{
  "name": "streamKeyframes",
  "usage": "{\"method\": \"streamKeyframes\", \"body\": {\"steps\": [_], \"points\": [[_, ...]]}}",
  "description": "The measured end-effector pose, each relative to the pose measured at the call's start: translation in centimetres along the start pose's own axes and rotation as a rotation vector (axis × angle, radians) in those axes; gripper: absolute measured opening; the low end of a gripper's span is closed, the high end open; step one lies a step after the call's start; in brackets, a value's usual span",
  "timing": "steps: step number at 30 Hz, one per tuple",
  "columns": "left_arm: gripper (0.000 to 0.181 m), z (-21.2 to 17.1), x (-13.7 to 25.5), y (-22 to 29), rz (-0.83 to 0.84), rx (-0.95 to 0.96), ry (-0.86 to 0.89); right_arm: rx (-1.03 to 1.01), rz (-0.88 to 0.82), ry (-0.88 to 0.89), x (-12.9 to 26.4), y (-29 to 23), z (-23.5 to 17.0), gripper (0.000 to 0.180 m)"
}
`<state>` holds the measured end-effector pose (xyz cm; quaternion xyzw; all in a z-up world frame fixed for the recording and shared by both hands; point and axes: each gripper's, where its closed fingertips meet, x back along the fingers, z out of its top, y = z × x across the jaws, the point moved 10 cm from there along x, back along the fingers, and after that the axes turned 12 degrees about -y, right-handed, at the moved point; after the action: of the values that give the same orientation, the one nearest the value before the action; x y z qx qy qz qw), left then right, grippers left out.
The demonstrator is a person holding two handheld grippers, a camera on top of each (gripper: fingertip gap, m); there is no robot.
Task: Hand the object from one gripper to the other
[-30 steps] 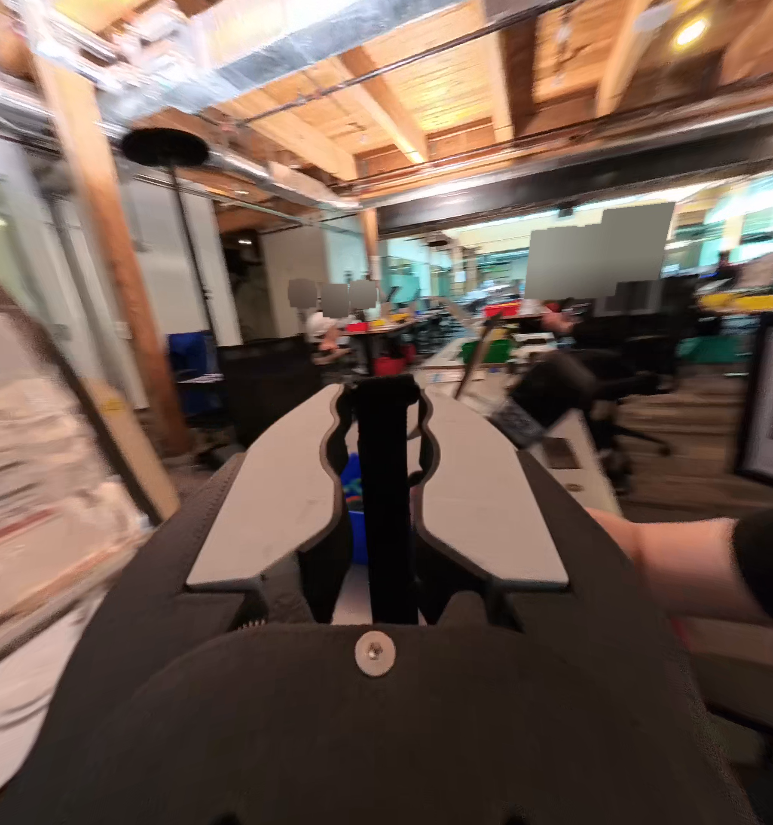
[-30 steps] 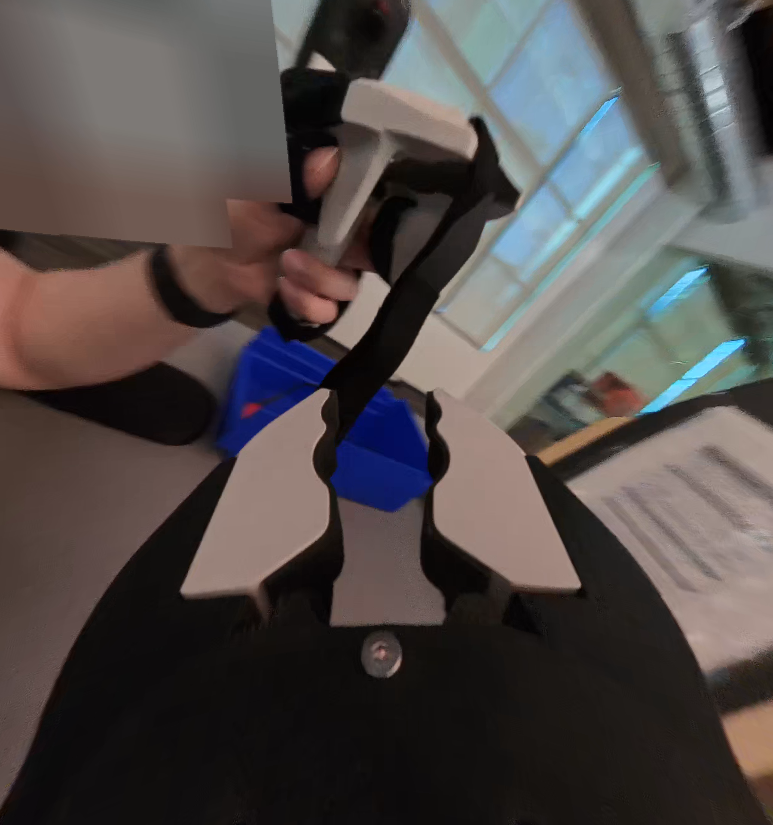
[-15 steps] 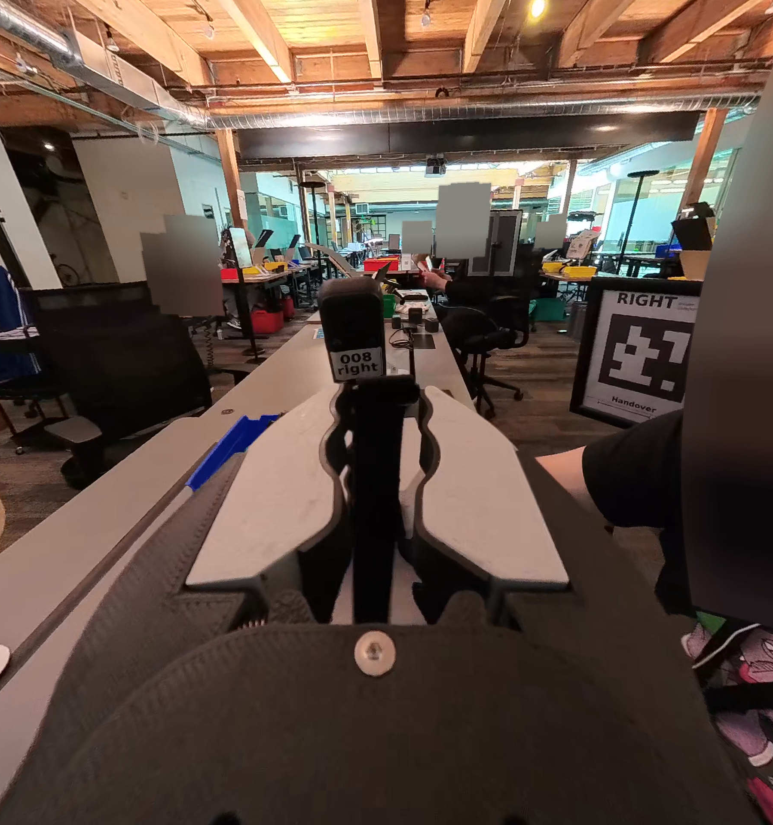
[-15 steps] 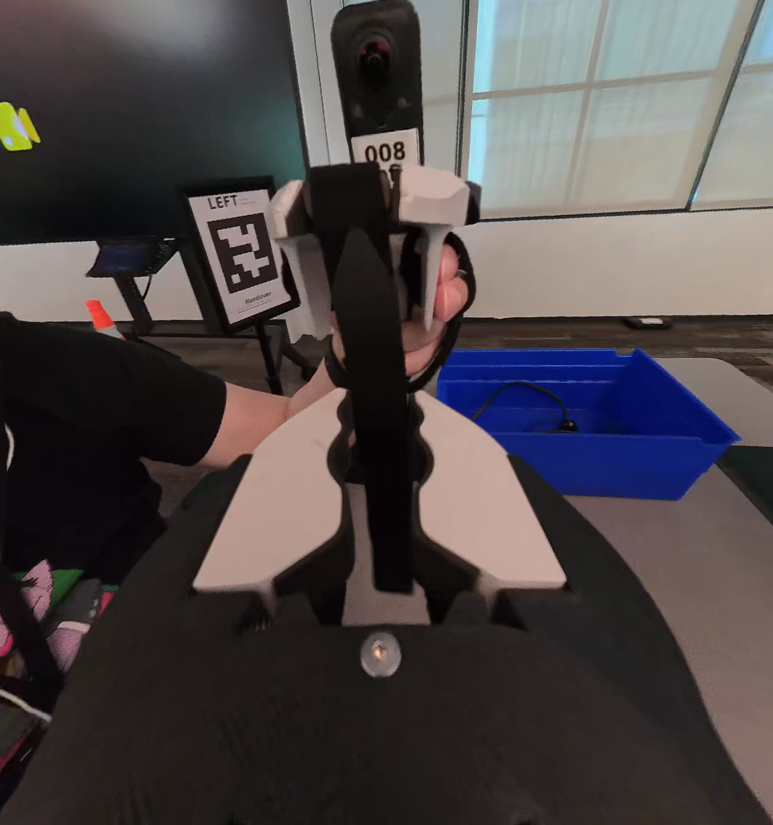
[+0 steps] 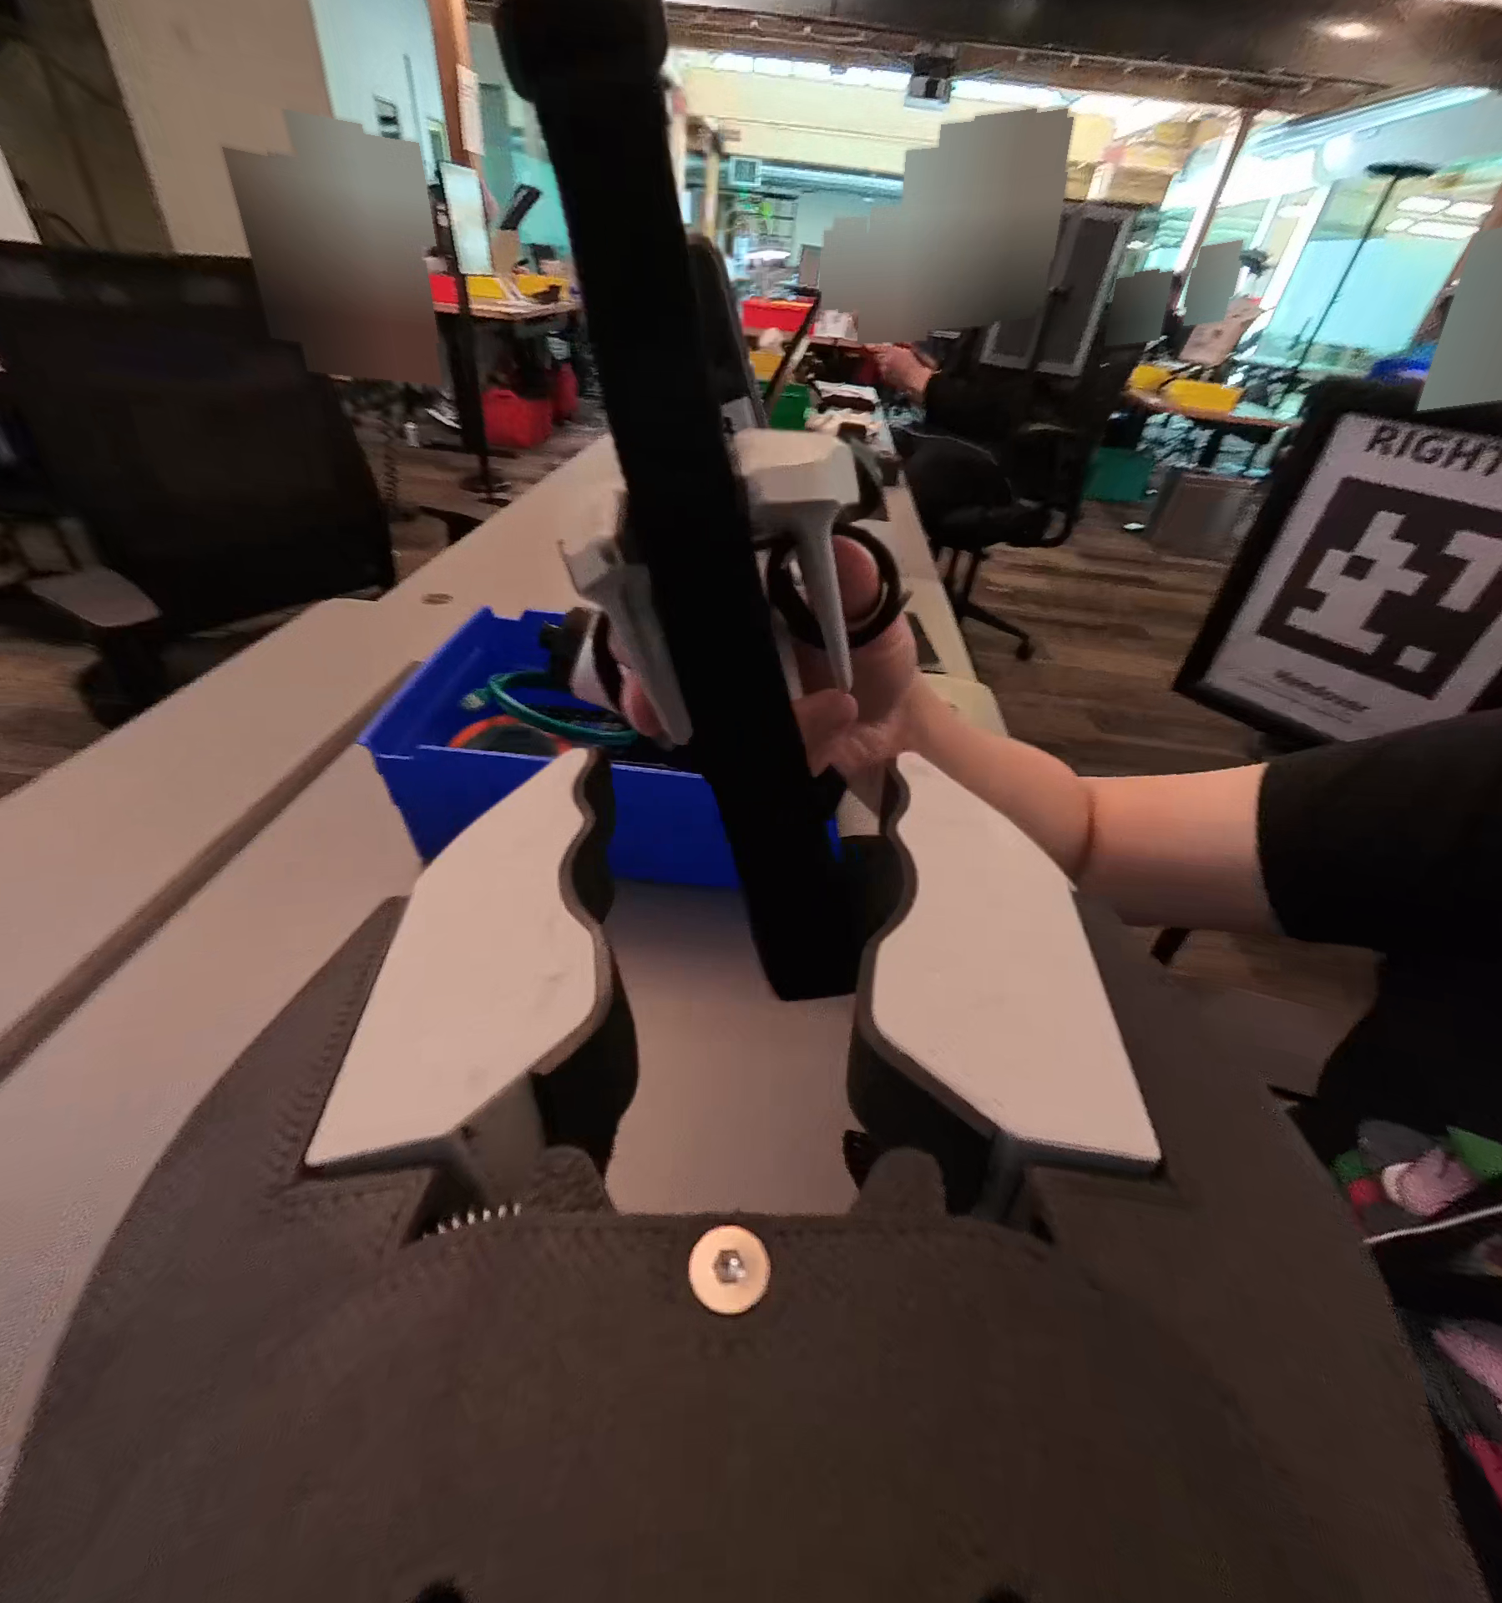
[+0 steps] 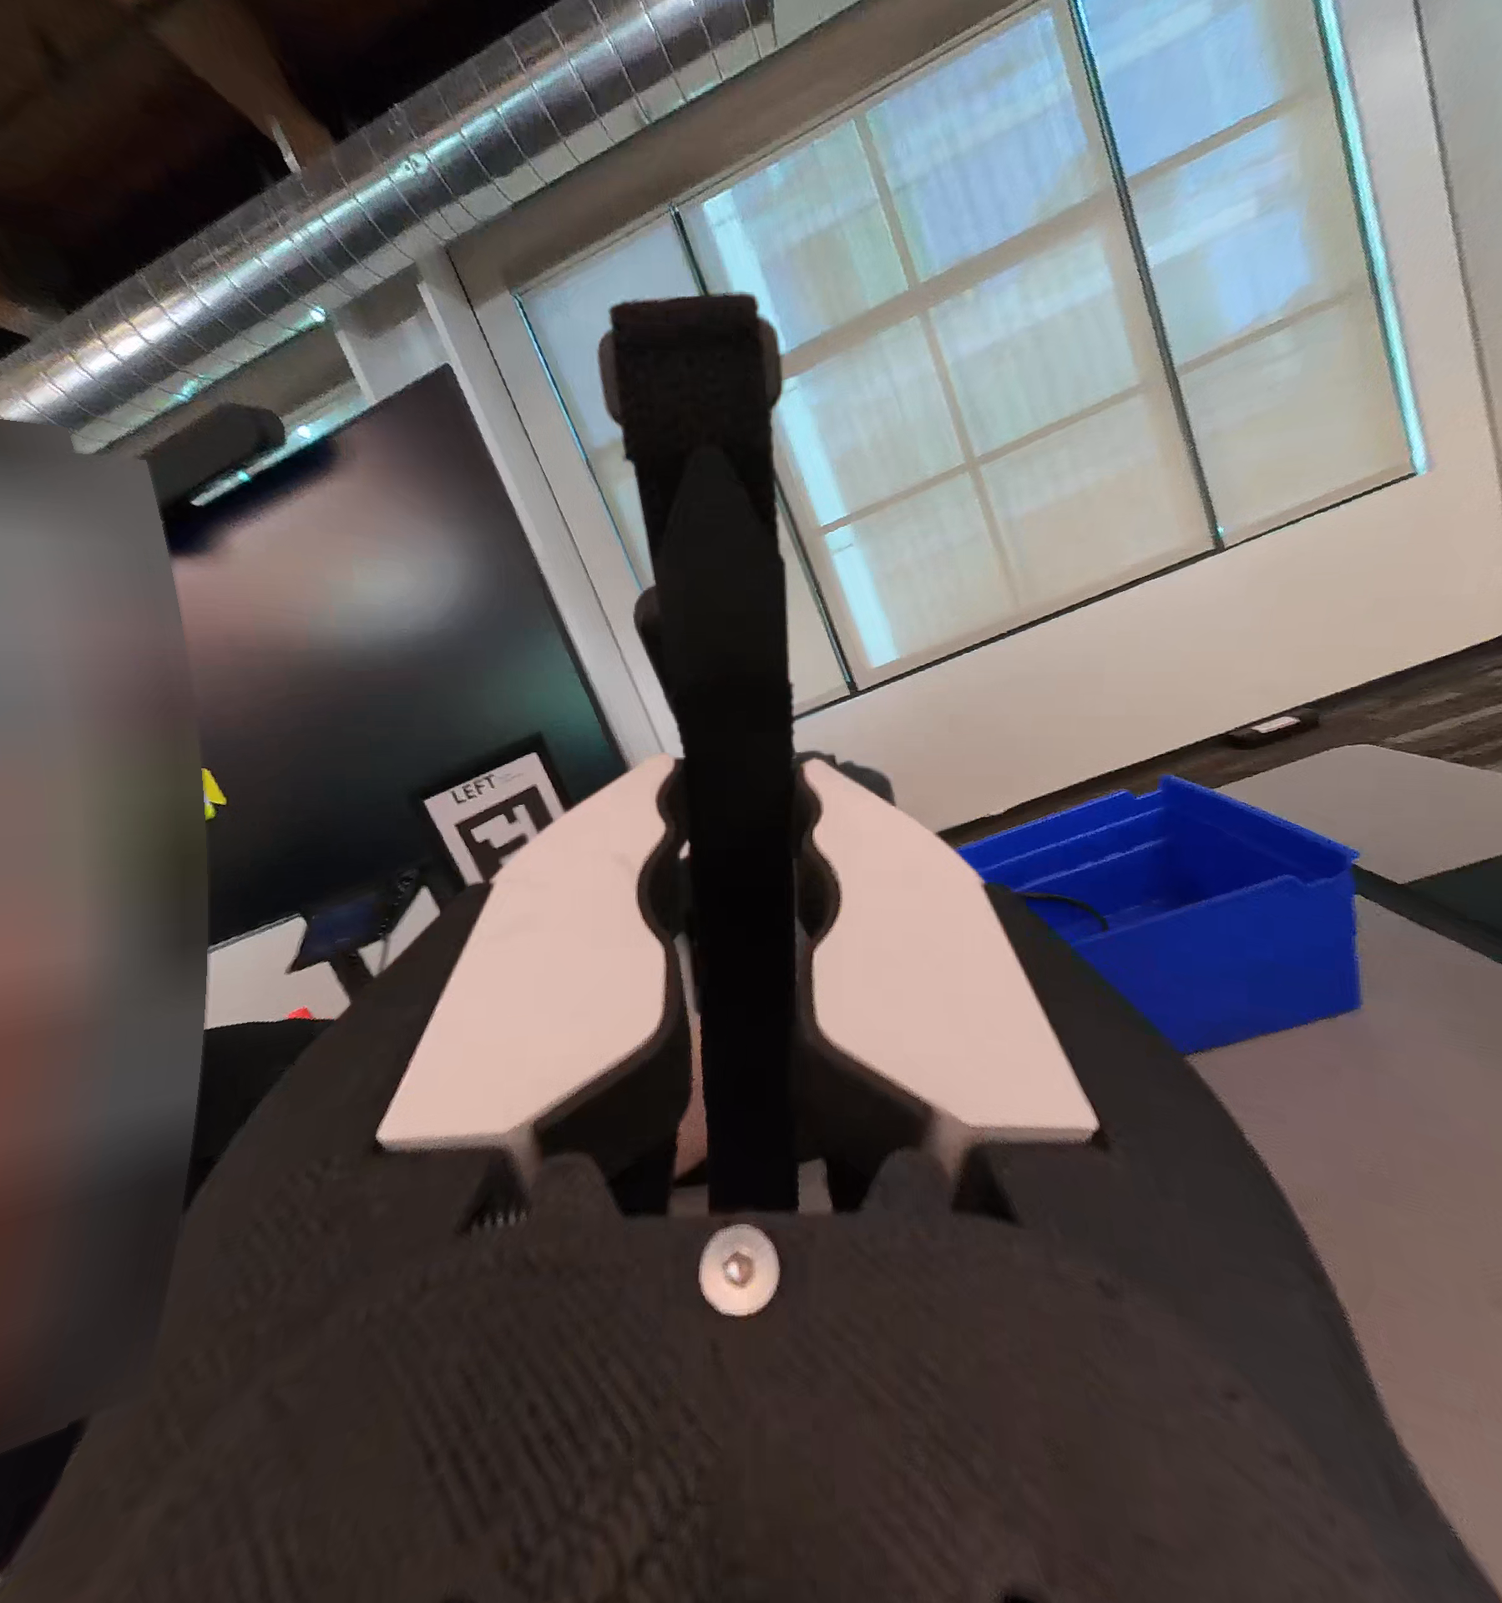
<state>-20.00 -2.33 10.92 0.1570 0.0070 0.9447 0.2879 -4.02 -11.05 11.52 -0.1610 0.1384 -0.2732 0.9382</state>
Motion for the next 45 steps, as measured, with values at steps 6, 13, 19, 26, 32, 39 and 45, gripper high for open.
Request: {"method": "streamKeyframes", "body": {"steps": [6,13,19,26,32,39,45], "points": [[0.049,-0.7,-1.9,-0.3,-0.06,0.052,0.044,0.065,-0.005,-0.058,-0.8,-0.4,-0.3,0.023],[0.022,-1.1,-2.1,-1.0,-0.104,0.088,0.051,0.165,-0.087,-0.098,-0.8,-0.9,-0.1,0.023],[0.021,-0.4,-1.1,-0.8,-0.039,0.037,0.087,0.32,-0.173,-0.048,-0.4,-1.9,0.3,0.048],[0.019,0.8,2.6,-1.3,0.034,0.122,0.24,0.793,-0.455,-0.121,-1.1,-3.0,-0.8,0.055],[0.018,0.9,5.0,-2.5,0.166,0.216,0.309,1.59,-0.665,-0.444,-5.2,-4.9,-6.7,0.032],[0.019,0.6,4.6,-2.7,0.206,0.259,0.275,1.602,-1.016,-0.637,-8.7,-3.1,-9.0,0.033],[0.022,0.3,3.0,-2.5,0.157,0.297,0.221,1.53,-1.129,-0.732,-8.5,-1.8,-8.7,0.009]]}}
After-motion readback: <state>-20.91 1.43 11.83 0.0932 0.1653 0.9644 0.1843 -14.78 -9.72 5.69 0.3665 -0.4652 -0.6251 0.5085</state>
